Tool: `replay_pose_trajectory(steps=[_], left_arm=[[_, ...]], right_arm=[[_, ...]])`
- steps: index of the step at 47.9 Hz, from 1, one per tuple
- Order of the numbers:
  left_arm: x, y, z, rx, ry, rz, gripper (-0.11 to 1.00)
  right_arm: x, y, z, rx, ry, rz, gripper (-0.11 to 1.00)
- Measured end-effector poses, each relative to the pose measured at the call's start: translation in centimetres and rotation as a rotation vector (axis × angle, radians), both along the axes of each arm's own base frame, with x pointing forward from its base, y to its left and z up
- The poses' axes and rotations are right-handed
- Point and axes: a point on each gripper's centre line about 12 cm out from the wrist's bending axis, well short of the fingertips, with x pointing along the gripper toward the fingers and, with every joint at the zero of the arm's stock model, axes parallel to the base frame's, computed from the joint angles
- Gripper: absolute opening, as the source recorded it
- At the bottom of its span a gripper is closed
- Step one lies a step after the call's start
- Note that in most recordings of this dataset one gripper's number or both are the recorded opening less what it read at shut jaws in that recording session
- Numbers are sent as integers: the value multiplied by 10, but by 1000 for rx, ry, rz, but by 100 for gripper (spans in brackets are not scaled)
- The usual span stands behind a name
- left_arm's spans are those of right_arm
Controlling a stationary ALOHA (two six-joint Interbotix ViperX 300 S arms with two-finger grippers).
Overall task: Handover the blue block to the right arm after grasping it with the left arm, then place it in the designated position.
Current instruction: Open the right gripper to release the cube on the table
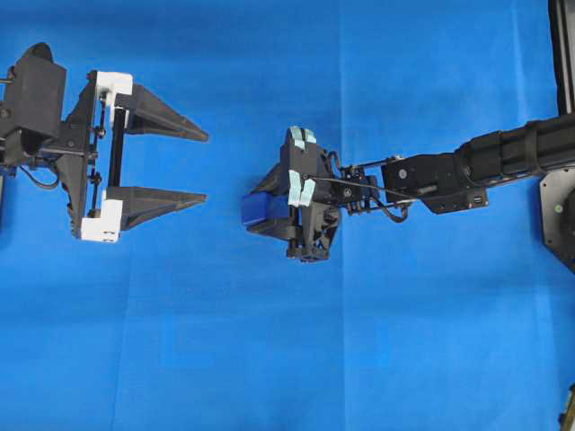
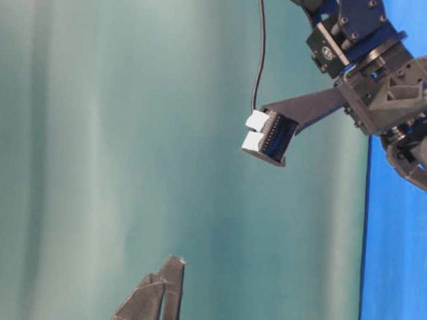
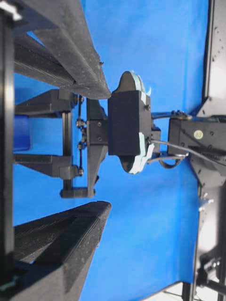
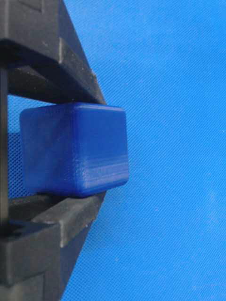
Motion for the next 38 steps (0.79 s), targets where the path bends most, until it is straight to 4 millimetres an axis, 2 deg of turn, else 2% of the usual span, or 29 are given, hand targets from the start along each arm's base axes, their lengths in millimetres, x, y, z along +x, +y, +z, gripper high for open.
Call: replay_pose_trajectory(steps=[5, 8, 10, 14, 21, 38], left_arm=[[0, 0, -1, 0, 2, 0, 93], [0, 0, 0, 0, 0, 0, 93], [0, 0, -1, 0, 2, 0, 93], [0, 0, -1, 0, 2, 0, 93], [0, 0, -1, 0, 2, 0, 93], [0, 0, -1, 0, 2, 0, 93]], right_arm=[[-1, -1, -2, 7, 22, -16, 82], [0, 0, -2, 5, 26, -15, 93], [0, -1, -2, 8, 31, -21, 92], [0, 0, -2, 4, 41, -21, 83], [-2, -1, 6, 2, 47, -26, 86], [-14, 3, 76, -36, 22, -27, 88]])
